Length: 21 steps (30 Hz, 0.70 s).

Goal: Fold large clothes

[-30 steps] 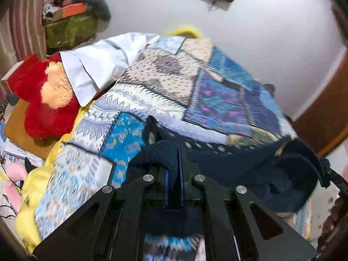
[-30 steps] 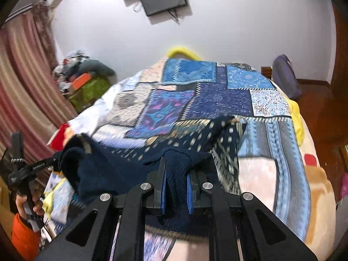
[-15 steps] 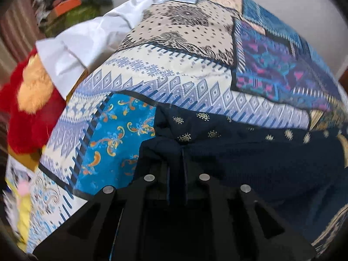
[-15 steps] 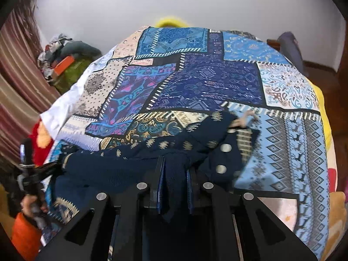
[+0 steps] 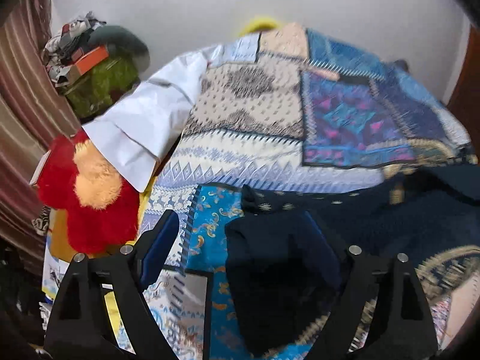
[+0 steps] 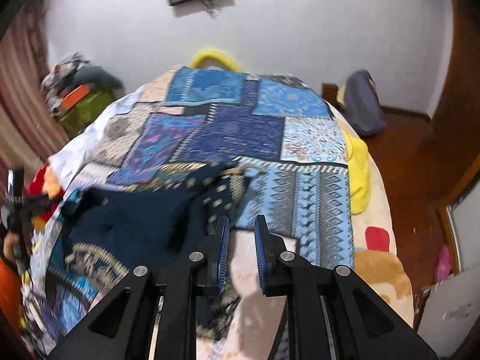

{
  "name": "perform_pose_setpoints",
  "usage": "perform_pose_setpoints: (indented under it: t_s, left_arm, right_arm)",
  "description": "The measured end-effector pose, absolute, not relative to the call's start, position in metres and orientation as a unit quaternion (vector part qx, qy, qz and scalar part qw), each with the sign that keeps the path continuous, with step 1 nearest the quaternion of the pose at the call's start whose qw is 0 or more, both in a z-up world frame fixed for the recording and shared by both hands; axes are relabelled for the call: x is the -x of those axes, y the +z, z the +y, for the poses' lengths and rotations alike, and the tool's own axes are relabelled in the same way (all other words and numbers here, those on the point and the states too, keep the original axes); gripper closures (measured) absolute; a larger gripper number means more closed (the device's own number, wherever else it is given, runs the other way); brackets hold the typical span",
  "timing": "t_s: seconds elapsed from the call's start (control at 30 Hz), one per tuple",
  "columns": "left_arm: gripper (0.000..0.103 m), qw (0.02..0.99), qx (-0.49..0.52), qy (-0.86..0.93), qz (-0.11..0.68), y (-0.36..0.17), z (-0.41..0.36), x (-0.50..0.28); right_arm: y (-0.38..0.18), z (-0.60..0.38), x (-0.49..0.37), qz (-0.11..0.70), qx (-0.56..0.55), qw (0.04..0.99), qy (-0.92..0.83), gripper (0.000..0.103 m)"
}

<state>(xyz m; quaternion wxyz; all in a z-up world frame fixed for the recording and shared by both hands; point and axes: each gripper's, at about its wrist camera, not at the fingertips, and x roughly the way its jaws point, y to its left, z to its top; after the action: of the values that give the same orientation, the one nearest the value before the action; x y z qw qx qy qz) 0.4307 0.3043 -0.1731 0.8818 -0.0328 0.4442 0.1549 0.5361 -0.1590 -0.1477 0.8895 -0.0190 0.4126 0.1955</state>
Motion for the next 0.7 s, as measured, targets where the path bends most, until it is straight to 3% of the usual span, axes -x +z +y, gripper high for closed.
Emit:
perform_pose_setpoints:
  t_s: [0.17,0.37,0.7]
  left_arm:
    - [0.013,0.886,0.055,0.128,0.443,-0.167,0.290,-0.405]
    - [0.010,0.873,0.030,0.092,0.477,-0.208,0.253,-0.398]
    - [0.010,0.852,-0.009,0.136,0.505,-0.270,0.251,-0.473]
  right_arm:
    - [-0.152,-0.128,-0.500,0.413,0.021,0.876,0.249,0.090]
    - [-0.183,-0.083,-0.484,0.434,0.033,0.854,0.285,0.090]
    - [-0.252,-0.008,-0.530,0.456,0.092,0.844,0.268,0.091]
